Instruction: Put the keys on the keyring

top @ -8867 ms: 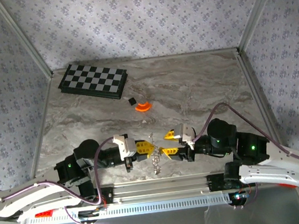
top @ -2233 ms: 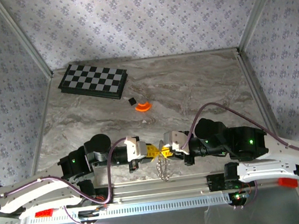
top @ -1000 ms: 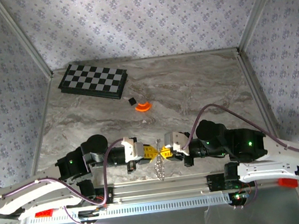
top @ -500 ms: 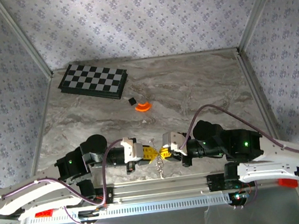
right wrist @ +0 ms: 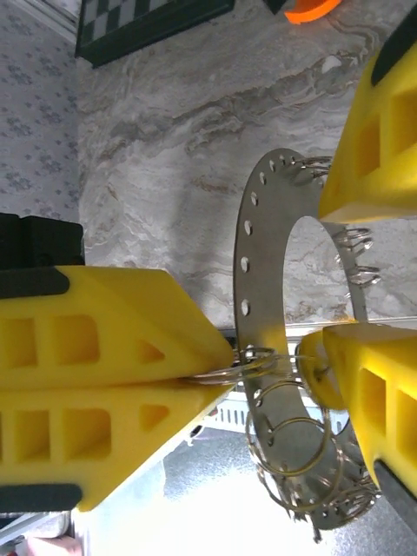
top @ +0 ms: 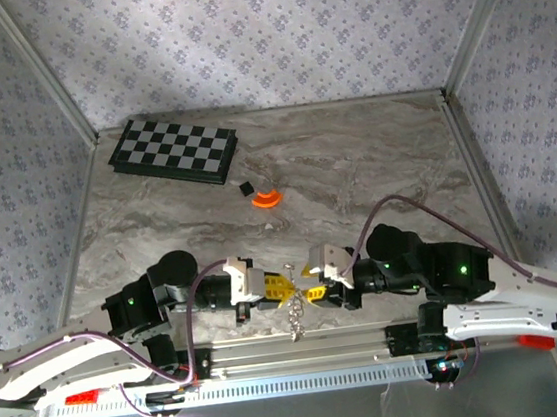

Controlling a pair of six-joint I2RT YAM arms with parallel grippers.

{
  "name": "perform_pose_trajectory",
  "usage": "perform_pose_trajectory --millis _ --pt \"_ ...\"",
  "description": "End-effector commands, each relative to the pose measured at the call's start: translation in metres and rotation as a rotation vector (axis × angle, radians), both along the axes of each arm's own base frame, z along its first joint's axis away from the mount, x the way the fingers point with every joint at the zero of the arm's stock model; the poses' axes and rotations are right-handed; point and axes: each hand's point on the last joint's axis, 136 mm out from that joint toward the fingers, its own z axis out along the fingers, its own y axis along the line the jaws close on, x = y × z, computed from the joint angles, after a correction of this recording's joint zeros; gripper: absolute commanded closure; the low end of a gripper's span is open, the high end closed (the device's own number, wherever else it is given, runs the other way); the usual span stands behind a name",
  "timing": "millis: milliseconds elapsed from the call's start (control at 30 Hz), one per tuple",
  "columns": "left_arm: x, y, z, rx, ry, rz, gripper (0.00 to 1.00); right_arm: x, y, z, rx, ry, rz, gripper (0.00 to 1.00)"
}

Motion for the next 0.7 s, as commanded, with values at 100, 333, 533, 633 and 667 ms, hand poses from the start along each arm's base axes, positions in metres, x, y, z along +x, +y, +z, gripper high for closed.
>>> perform_pose_trajectory --millis 100,333,533,633,667 --pt "-0.010 0.005 0.035 -0.113 -0.025 -0.045 1.00 -0.011 -0.013 0.038 0.194 -0.036 0.026 0.50" --pt "-0.009 0.003 0.040 -0.135 -0.024 -0.042 1.00 -0.016 -0.004 0.050 0.252 -0.026 0.061 0.52" --pt "-0.001 0.002 0.044 -0.180 -0.023 0.002 1.00 -0.016 0.003 0.046 0.237 -0.021 0.067 0.57" --pt "0.000 0.002 0.045 -0.199 -0.017 0.009 1.00 -0.016 0.006 0.043 0.245 -0.012 0.068 0.62" --pt "0.000 0.002 0.044 -0.201 -0.014 0.010 1.00 -0.017 0.006 0.043 0.247 -0.009 0.069 0.64"
